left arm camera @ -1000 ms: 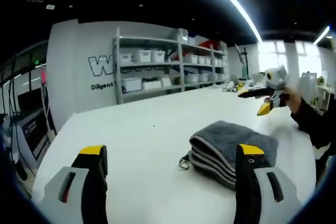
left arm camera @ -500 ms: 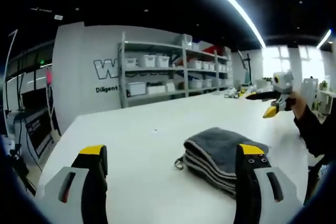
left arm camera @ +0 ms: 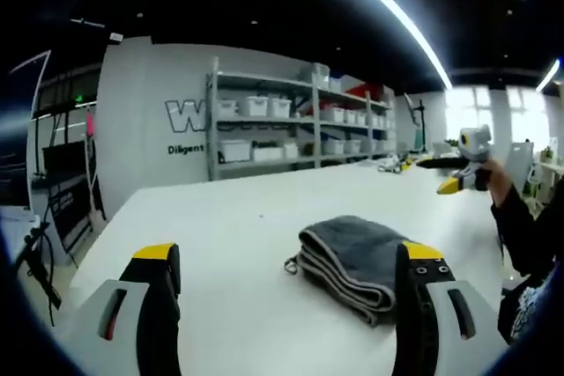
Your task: Open the folded towel by lifting each exposed corner and separating the folded layers until the towel lies flat within the target outline without major curled edges
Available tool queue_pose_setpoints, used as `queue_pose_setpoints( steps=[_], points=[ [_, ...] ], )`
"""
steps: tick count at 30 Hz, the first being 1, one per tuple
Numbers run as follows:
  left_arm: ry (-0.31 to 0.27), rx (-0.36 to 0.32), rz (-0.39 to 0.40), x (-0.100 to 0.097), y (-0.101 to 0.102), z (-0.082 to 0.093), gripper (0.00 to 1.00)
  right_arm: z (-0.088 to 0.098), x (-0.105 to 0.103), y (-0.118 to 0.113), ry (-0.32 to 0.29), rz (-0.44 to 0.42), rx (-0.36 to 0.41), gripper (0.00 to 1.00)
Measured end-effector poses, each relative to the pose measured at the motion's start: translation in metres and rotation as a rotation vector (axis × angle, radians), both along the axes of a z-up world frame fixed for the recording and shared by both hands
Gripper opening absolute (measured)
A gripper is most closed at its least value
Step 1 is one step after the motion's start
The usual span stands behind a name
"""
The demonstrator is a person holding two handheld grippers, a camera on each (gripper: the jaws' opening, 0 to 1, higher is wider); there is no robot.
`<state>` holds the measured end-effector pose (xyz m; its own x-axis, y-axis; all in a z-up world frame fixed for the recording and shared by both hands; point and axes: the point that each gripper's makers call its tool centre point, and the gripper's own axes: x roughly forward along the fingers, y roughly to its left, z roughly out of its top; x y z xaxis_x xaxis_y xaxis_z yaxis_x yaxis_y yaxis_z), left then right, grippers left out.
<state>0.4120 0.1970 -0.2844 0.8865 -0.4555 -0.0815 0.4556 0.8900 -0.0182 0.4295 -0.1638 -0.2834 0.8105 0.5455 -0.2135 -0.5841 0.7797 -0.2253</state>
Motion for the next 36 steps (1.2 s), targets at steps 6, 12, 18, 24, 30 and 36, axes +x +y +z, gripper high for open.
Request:
queue_pose_setpoints(
  steps=[6,12,18,24,30,36],
  points=[
    [-0.009,-0.015,-0.004,-0.017,-0.007,0.002,1.0,0.008,0.005,-0.009,0.0,-0.004,-0.039,0.99],
    [-0.022,-0.089,0.059,-0.018,0.012,0.015,1.0,0.032,0.011,-0.013,-0.005,0.014,-0.066,0.99],
    [-0.034,-0.126,0.064,-0.027,0.009,0.023,1.0,0.054,0.018,-0.012,-0.019,0.033,-0.13,0.99],
    [-0.035,-0.116,0.007,-0.034,-0.006,0.025,1.0,0.069,0.016,-0.007,-0.039,0.049,-0.163,0.99],
    [-0.023,-0.065,-0.071,-0.038,-0.026,0.021,0.99,0.069,0.008,-0.002,-0.048,0.07,-0.159,1.0],
    [-0.009,-0.058,-0.072,-0.034,-0.028,0.019,0.99,0.063,0.005,-0.002,-0.039,0.076,-0.169,1.0]
  ],
)
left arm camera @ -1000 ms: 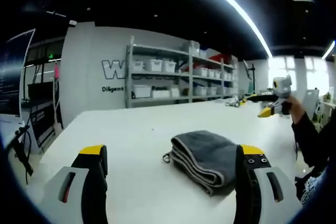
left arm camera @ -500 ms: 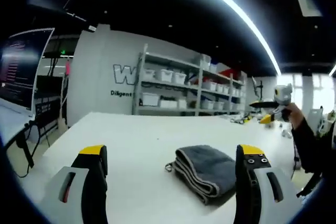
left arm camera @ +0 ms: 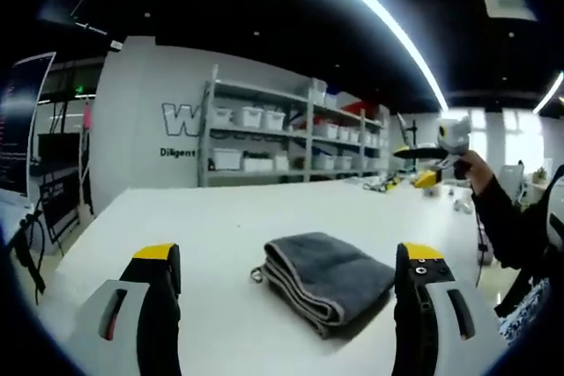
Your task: Open the folded towel by lifting each exposed corner and separating the folded layers until the towel lies flat within the target outline without major curled edges
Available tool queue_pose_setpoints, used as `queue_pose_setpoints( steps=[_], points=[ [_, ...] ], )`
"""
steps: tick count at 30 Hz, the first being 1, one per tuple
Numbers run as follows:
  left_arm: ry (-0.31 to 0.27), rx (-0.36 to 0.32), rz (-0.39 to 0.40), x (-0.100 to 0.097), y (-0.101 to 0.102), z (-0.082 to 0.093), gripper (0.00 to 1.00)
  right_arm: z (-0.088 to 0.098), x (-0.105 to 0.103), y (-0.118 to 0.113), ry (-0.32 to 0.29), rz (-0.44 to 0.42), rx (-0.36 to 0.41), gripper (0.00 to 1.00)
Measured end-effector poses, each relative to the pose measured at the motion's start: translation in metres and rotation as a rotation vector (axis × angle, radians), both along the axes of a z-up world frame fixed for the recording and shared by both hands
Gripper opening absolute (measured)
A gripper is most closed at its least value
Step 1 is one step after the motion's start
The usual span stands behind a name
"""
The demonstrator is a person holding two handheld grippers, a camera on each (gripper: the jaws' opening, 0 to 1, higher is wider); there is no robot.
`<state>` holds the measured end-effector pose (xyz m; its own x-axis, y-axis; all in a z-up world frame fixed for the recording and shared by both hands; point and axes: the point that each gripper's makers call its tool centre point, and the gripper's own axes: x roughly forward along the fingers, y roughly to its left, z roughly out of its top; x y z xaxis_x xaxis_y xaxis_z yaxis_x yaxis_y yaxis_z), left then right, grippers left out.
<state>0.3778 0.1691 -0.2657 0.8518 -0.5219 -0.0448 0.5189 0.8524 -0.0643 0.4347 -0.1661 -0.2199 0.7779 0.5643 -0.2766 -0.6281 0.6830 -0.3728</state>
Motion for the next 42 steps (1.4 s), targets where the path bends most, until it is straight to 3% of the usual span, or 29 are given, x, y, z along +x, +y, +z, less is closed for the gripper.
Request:
queue_pose_setpoints(
  steps=[18,30,33,38,42],
  points=[
    [0.011,-0.024,-0.002,0.0,-0.004,-0.002,0.99,0.001,0.008,0.013,0.003,0.025,-0.065,1.0],
    [-0.001,-0.048,-0.008,-0.011,-0.01,-0.002,0.99,0.023,0.02,0.022,0.012,0.073,-0.12,1.0],
    [0.016,-0.131,-0.012,-0.017,-0.013,-0.001,0.99,0.023,0.022,0.027,0.02,0.079,-0.154,1.0],
    [0.019,-0.214,0.062,-0.023,-0.008,-0.003,0.99,0.034,0.019,0.043,0.02,0.117,-0.198,1.0],
    [0.068,-0.387,0.033,-0.037,-0.017,-0.005,0.99,0.048,0.018,0.051,0.015,0.14,-0.231,1.0]
  ],
)
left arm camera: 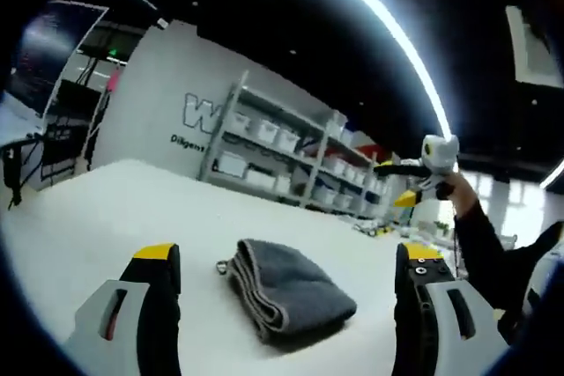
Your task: Open the folded towel by lifting each exposed corner and separating the folded layers until the towel lies flat within the target outline without major curled edges
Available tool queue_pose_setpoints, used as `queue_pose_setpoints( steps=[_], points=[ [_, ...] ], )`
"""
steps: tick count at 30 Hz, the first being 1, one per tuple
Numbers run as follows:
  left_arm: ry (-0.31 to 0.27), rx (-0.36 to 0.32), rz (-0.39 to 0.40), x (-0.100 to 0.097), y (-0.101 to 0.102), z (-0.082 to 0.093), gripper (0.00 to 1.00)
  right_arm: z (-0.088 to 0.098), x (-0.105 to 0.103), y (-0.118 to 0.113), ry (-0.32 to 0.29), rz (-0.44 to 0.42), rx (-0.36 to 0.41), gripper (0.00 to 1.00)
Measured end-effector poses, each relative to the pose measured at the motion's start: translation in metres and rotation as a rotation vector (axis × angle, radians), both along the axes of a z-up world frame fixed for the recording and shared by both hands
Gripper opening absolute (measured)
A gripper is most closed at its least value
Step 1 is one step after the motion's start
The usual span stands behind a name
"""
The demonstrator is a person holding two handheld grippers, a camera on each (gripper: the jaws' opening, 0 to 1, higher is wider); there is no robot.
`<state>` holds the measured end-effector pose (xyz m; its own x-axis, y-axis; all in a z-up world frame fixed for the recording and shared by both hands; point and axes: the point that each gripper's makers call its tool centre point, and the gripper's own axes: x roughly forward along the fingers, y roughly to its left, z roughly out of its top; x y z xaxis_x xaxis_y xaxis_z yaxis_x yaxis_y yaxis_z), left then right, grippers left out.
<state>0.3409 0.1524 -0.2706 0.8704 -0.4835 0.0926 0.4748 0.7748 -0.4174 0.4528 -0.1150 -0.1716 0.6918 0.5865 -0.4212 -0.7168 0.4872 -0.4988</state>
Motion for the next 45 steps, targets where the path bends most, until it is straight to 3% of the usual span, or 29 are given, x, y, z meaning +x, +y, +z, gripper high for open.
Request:
queue_pose_setpoints(
  steps=[4,8,15,18,21,24,32,36,40,45],
  points=[
    [-0.005,0.044,0.044,-0.005,0.006,-0.005,0.99,0.014,0.003,-0.001,-0.01,0.004,-0.035,1.0],
    [-0.021,0.009,0.073,-0.009,0.013,0.002,0.99,0.019,0.003,-0.001,0.002,0.03,-0.081,1.0],
    [-0.052,-0.054,0.055,-0.018,-0.001,0.008,0.99,0.024,0.003,0.005,0.046,0.068,-0.153,1.0],
    [-0.016,-0.088,-0.003,-0.026,-0.021,-0.002,0.99,0.027,0.0,0.011,0.068,0.118,-0.193,1.0],
    [0.065,-0.108,-0.081,-0.034,-0.05,-0.024,0.99,0.032,0.004,0.015,0.064,0.124,-0.22,1.0],
    [0.075,-0.116,-0.071,-0.034,-0.055,-0.029,0.99,0.04,0.01,0.018,0.062,0.118,-0.232,0.99],
    [0.067,-0.178,-0.038,-0.032,-0.052,-0.022,0.99,0.064,0.011,0.022,0.065,0.114,-0.278,0.99],
    [0.085,-0.214,-0.063,-0.035,-0.067,-0.027,0.99,0.077,0.012,0.027,0.043,0.12,-0.317,0.99],
    [0.128,-0.21,-0.12,-0.041,-0.09,-0.038,0.99,0.095,0.01,0.04,0.0,0.122,-0.335,0.99],
    [0.179,-0.265,-0.097,-0.04,-0.088,-0.051,0.99,0.112,-0.002,0.055,-0.004,0.166,-0.354,0.99]
  ],
)
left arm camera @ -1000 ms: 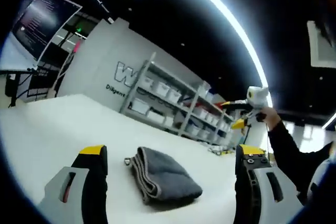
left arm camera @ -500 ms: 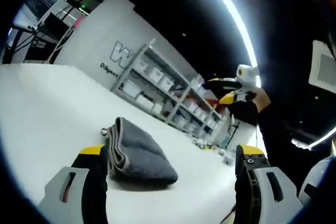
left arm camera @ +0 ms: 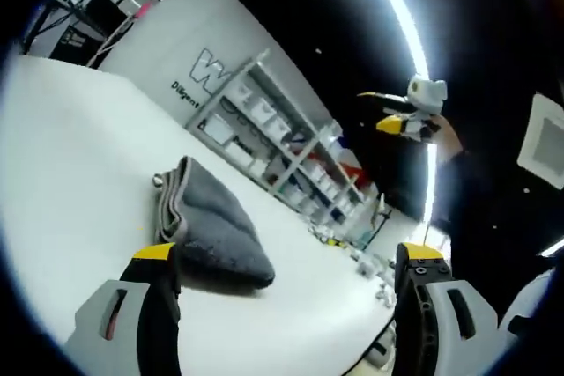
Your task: Open the folded towel by lifting each exposed corner and separating the folded layers until the towel lies flat within the target outline without major curled edges
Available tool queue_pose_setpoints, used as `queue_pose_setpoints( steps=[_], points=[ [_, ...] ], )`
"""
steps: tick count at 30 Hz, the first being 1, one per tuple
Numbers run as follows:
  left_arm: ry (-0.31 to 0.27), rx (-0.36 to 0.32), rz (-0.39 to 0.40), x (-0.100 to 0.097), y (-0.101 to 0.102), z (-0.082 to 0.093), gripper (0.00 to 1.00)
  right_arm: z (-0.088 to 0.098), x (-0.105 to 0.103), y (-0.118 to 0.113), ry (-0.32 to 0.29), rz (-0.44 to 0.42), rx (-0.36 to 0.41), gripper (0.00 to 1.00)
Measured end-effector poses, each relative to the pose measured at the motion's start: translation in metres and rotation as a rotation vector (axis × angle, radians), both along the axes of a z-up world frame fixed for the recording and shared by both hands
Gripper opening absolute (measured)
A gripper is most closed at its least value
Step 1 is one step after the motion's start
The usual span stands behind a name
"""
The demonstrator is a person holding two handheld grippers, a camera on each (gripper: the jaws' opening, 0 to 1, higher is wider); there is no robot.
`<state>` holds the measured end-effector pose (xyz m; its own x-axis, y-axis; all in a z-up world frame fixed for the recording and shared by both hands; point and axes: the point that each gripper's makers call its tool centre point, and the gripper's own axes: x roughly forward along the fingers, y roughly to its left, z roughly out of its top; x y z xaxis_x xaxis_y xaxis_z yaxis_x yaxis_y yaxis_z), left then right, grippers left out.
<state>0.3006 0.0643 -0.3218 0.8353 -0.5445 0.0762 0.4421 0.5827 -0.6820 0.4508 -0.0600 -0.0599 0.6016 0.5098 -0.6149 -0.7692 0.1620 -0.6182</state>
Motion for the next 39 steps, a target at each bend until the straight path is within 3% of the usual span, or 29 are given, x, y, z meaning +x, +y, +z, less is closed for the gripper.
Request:
queue_pose_setpoints(
  steps=[4,8,10,13,21,23,28,30,33,39],
  points=[
    [0.101,-0.056,0.008,0.005,0.002,-0.019,0.98,0.015,0.003,0.005,-0.029,-0.011,-0.012,0.99],
    [0.133,-0.087,0.029,0.015,0.003,-0.028,0.96,0.024,-0.001,0.012,-0.015,0.003,0.003,0.99],
    [0.132,-0.104,0.032,0.017,0.002,-0.026,0.96,0.017,-0.001,0.013,0.008,0.006,-0.006,0.99],
    [0.135,-0.119,0.04,0.022,0.001,-0.024,0.96,0.0,0.002,0.009,0.017,0.009,-0.085,0.99],
    [0.149,-0.136,0.071,0.034,-0.002,-0.023,0.97,-0.019,0.012,0.027,0.063,0.021,-0.122,0.99],
    [0.153,-0.148,0.073,0.037,-0.003,-0.024,0.97,-0.023,0.015,0.034,0.084,0.038,-0.118,0.99],
    [0.156,-0.143,0.082,0.042,-0.006,-0.024,0.95,-0.053,0.021,0.047,0.169,0.032,-0.143,0.99],
    [0.15,-0.139,0.093,0.043,-0.005,-0.023,0.95,-0.059,0.021,0.059,0.198,0.048,-0.112,0.99],
    [0.157,-0.095,0.09,0.045,-0.006,-0.028,0.95,-0.064,0.022,0.072,0.21,0.058,-0.086,0.99],
    [0.165,-0.085,0.11,0.049,-0.003,-0.031,0.9,-0.08,0.021,0.084,0.223,0.077,-0.117,0.99]
  ],
)
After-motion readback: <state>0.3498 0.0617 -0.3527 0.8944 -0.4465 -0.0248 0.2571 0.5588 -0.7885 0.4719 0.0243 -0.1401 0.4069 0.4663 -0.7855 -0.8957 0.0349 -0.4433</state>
